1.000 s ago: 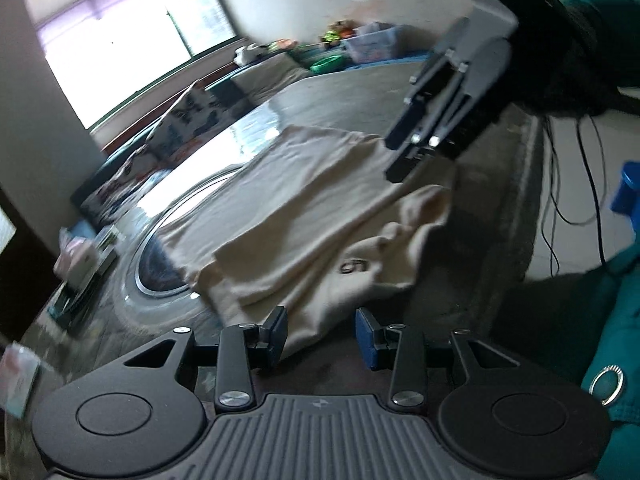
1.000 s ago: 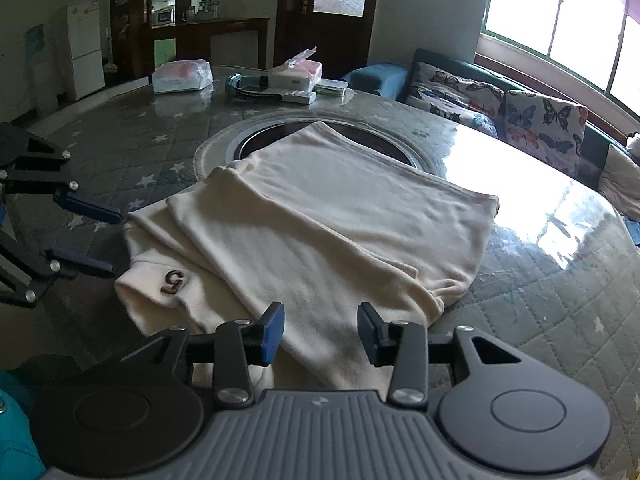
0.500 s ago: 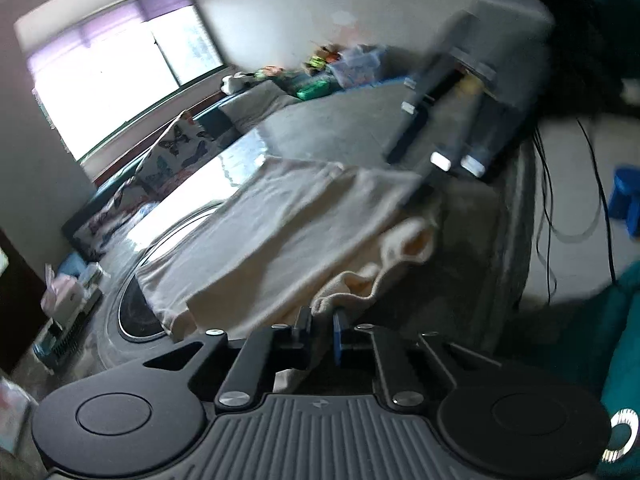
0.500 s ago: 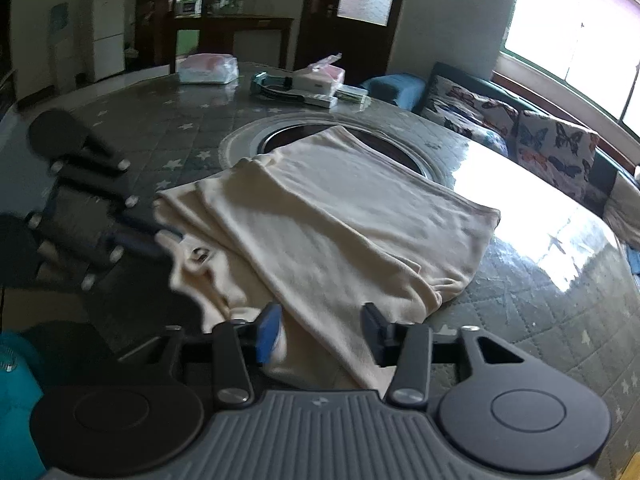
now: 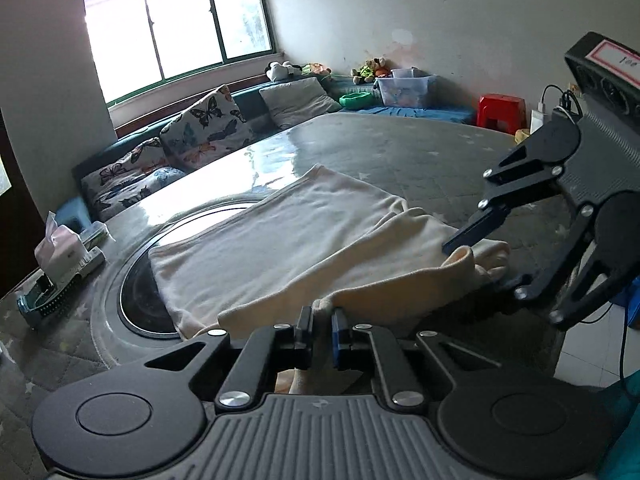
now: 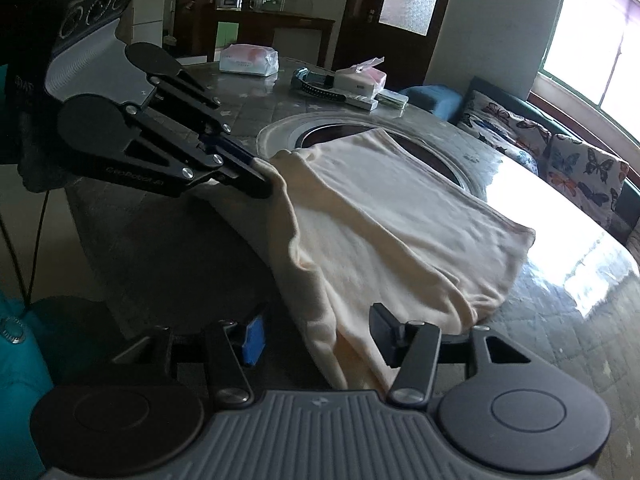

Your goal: Fold clothes

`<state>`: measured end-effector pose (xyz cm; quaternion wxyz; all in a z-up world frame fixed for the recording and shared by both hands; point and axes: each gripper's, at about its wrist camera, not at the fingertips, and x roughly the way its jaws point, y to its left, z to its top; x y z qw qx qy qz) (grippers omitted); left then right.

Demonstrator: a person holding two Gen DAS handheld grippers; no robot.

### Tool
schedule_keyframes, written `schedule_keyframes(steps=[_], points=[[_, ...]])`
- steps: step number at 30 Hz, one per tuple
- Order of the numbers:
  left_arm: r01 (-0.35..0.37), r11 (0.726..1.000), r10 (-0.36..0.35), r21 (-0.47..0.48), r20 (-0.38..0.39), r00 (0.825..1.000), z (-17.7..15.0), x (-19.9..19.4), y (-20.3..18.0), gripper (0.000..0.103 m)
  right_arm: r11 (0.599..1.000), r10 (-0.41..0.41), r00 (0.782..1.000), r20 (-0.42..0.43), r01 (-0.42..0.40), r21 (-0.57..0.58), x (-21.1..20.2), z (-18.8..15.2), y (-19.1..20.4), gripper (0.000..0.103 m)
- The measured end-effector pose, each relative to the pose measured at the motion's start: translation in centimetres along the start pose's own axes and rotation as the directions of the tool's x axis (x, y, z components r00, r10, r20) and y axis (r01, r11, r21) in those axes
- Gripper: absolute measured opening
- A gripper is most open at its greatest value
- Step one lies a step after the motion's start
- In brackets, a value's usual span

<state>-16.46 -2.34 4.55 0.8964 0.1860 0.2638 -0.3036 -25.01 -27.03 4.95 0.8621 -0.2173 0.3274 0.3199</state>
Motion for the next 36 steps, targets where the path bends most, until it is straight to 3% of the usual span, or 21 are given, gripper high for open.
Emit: schedule_keyframes(steps=[2,5,8,10,14,17,19,21,27,36], points=[[0.003,1.000,-0.003,-0.005,-0.007,1.000,-0.1,0.0,0.1,0.010,1.000,0.009,1.000,-0.001,-0.009,0.013,0.6,0.3,-0.1,0.045],[0.003,1.000,-0.003,0.001,-0.008,1.000,-0.6,-0.4,0.1,0.015,0.999,0.021,1.000,-0.001,-0.021,0.036,1.2,0.7,-0.4,0.027],[-0.010,0.999,0.010,0.034,0.000,1.000,-1.5,-1.4,-0.1,0.029,0.996,0.029,1.000,0.012,-0.030,0.085,1.1,1.2,-1.1,0.016],[-0.020,0.998,0.020,0.063,0.004,1.000,-2.3,-1.9,-0.4,0.039,0.993,0.029,0.999,0.022,-0.031,0.111,0.9,1.4,-1.5,0.013],[-0.039,0.992,0.040,0.123,0.001,0.999,-3.5,-2.4,-1.1,0.038,0.988,0.025,0.999,0.045,-0.031,0.151,0.4,1.8,-2.2,0.012],[-0.063,0.982,0.066,0.177,-0.009,0.998,-4.0,-1.9,-1.6,0.034,0.988,0.020,0.998,0.052,-0.028,0.155,0.4,1.9,-2.3,0.012],[-0.071,0.981,0.075,0.179,-0.015,0.997,-4.1,-1.6,-1.6,0.011,0.988,0.018,0.998,0.056,-0.027,0.154,0.3,2.0,-2.2,0.011],[-0.073,0.984,0.075,0.160,-0.003,0.997,-4.0,-1.9,-1.2,0.006,0.988,0.017,0.998,0.065,-0.027,0.154,0.1,2.0,-2.1,0.010],[-0.067,0.990,0.059,0.121,0.065,0.996,-2.9,-4.8,-0.8,0.005,0.990,0.004,0.993,0.117,-0.021,0.141,-1.8,2.2,-1.7,0.009],[0.010,0.996,-0.021,0.094,0.121,0.992,-2.1,-10.5,-1.5,0.004,0.993,0.055,0.984,0.170,-0.071,0.093,-7.1,2.5,-0.2,0.009]])
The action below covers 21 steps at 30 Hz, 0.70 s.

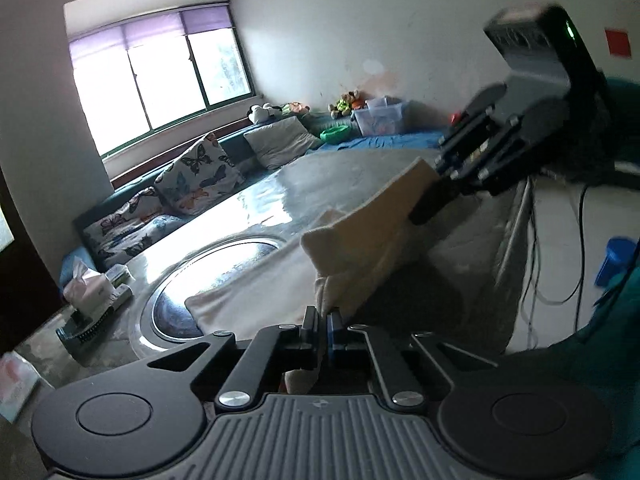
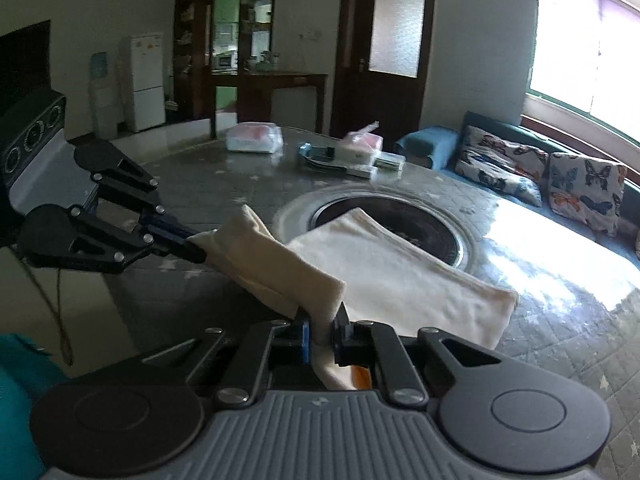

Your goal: Fold clothes

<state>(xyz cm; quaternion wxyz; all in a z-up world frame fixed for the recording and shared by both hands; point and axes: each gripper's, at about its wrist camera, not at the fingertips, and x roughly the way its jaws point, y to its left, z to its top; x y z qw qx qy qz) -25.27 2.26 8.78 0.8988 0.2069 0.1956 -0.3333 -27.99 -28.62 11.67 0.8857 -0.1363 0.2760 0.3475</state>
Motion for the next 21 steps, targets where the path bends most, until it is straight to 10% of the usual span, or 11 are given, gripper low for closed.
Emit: schedule_keyframes(steps=[21], points=[[-0.115,0.976,0.104,-0.187,-0.064,0.992,5.5,12.8,9.4,0.005,0.993,-0.084,0.995,-0.056,0.089,0.082,7.6,5.4,-9.2,0.009]])
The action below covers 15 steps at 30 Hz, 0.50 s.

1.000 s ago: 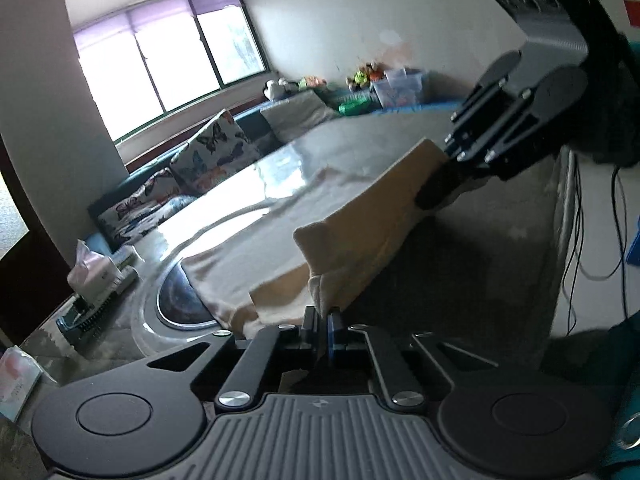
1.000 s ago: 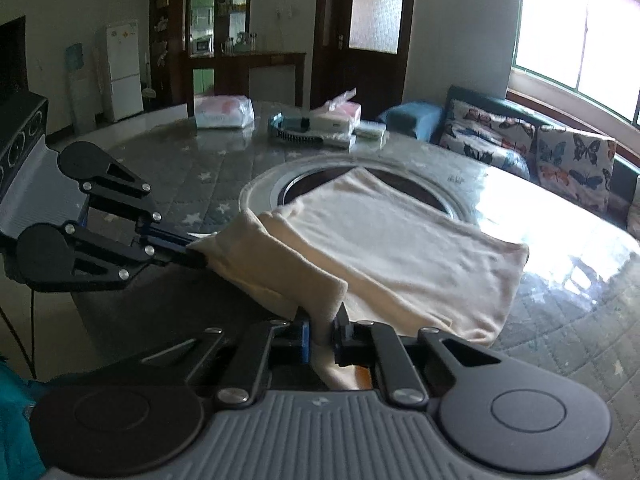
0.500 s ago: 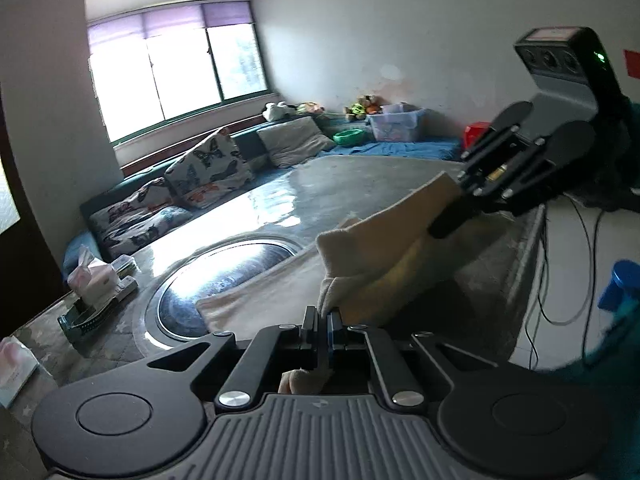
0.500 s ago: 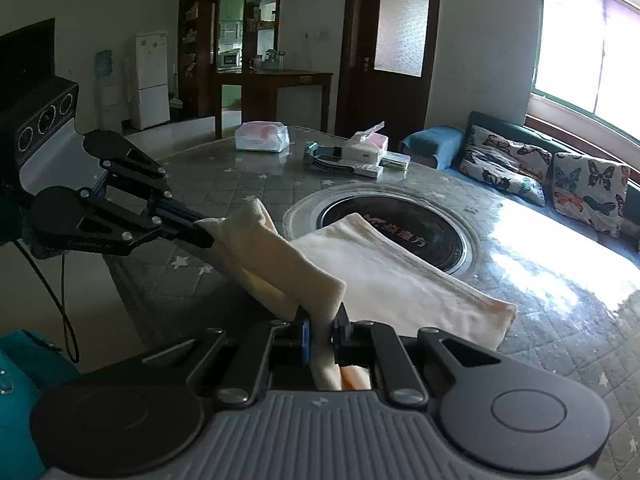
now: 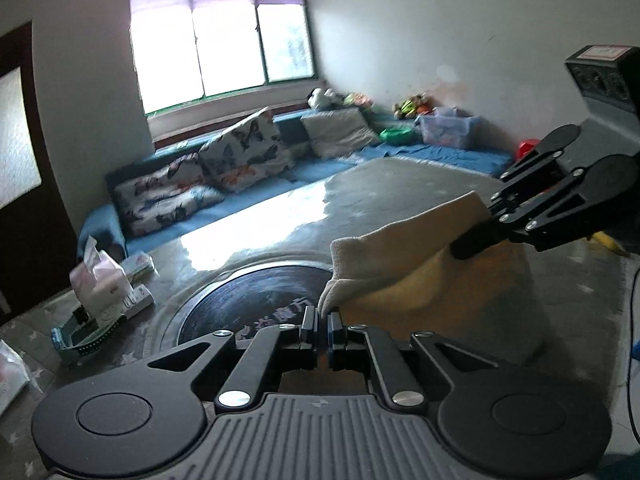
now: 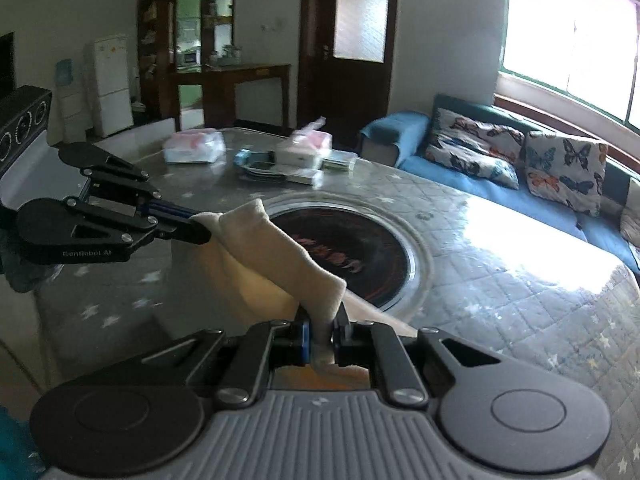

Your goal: Fold clothes

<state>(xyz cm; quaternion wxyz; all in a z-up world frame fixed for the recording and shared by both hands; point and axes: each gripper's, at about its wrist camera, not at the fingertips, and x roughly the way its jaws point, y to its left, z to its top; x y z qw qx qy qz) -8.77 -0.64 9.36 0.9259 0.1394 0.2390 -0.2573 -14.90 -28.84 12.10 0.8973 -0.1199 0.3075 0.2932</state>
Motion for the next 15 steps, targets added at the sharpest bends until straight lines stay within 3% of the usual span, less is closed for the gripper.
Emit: schedule_keyframes(steps=[7,15], points=[[-0.069,0.994,0.057,-0.081,-0.143,0.988,-0.2,8.4,2.5,0.005,0.997,-0.042,0.995,-0.085,0.047,0.058,7.1,1.0,-3.4,0.010],[-0.114,0.990,0.092,-0.081,-0.232,0.968,-1.5,11.6,2.7,0.015,0.985,-0.072,0.980,-0.184,0.099,0.143,12.8,-0.5,-5.4,0.021]])
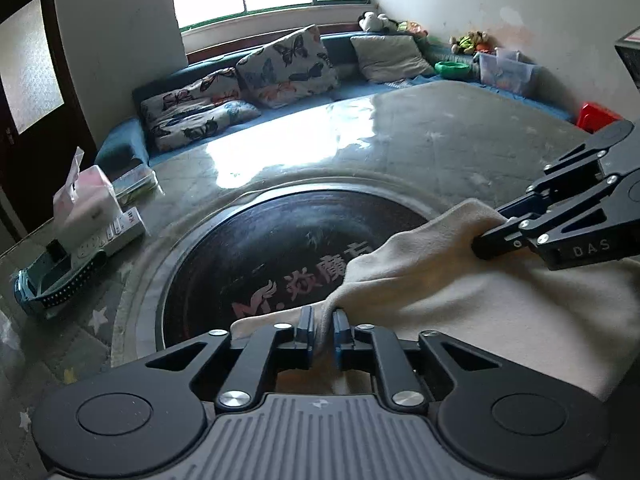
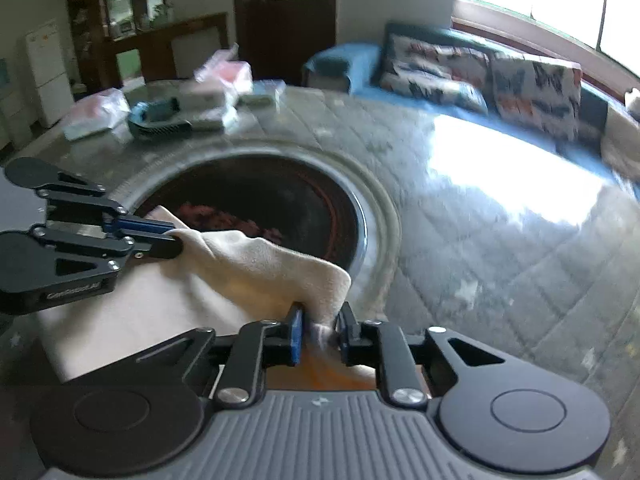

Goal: Fold clothes
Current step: 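Carry the held hem over the body toward the collar with both grippers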

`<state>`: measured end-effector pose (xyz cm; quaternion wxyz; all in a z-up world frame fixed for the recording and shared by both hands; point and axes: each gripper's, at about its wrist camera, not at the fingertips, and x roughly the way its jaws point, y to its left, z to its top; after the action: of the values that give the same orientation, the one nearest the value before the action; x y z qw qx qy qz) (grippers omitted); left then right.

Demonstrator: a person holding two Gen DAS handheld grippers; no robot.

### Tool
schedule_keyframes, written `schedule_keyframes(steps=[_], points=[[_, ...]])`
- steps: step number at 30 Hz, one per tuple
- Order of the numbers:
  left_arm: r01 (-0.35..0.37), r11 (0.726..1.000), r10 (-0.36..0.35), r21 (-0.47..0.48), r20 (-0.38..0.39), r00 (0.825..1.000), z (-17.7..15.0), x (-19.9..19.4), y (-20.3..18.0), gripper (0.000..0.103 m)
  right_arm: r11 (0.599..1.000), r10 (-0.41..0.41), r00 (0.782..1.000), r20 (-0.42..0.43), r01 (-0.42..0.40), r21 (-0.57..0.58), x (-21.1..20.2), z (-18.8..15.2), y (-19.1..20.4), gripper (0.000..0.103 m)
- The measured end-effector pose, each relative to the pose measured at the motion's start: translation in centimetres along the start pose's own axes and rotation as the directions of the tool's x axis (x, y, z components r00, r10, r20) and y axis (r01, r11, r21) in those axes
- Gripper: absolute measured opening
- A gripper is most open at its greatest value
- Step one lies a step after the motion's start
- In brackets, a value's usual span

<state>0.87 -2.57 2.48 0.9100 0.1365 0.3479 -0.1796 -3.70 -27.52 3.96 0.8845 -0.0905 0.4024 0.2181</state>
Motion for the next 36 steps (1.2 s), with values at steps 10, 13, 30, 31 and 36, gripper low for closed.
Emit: schedule_keyframes(steps=[10,13,30,31,36], points=[[-0.023,0.998,0.024,-0.058,0.021,0.999,1.2,-2.1,0.2,0.026,0.999,-0.024,0.999,0.034,0.023,0.045,-1.4,0.4,-0.6,0.023],[0.010,0.997,-0.007,-0.082,0.038,0.999,1.5,-3.1,-0.1,0.028,0.998,-0.010,0.998,0.067,0.006,0.056,-2.4,0.7,-0.5,0.024],[0.052,0.991,-0.058,-0.121,-0.043,0.997,0.6,-0.1,-1.4,0.028,0.999,0.021,1.000,0.007,-0.022,0.025,0.5,0.3,1.5,0.024],[0.052,0.991,-0.057,-0.120,-0.042,0.997,0.5,-0.2,-1.4,0.028,0.999,0.023,1.000,0.009,-0.023,0.025,0.4,0.3,1.5,0.024],[0.050,0.992,-0.051,-0.117,-0.012,0.999,0.2,-2.1,-1.6,0.028,0.999,0.030,0.998,0.046,-0.032,0.040,-1.6,0.0,1.2,0.025]])
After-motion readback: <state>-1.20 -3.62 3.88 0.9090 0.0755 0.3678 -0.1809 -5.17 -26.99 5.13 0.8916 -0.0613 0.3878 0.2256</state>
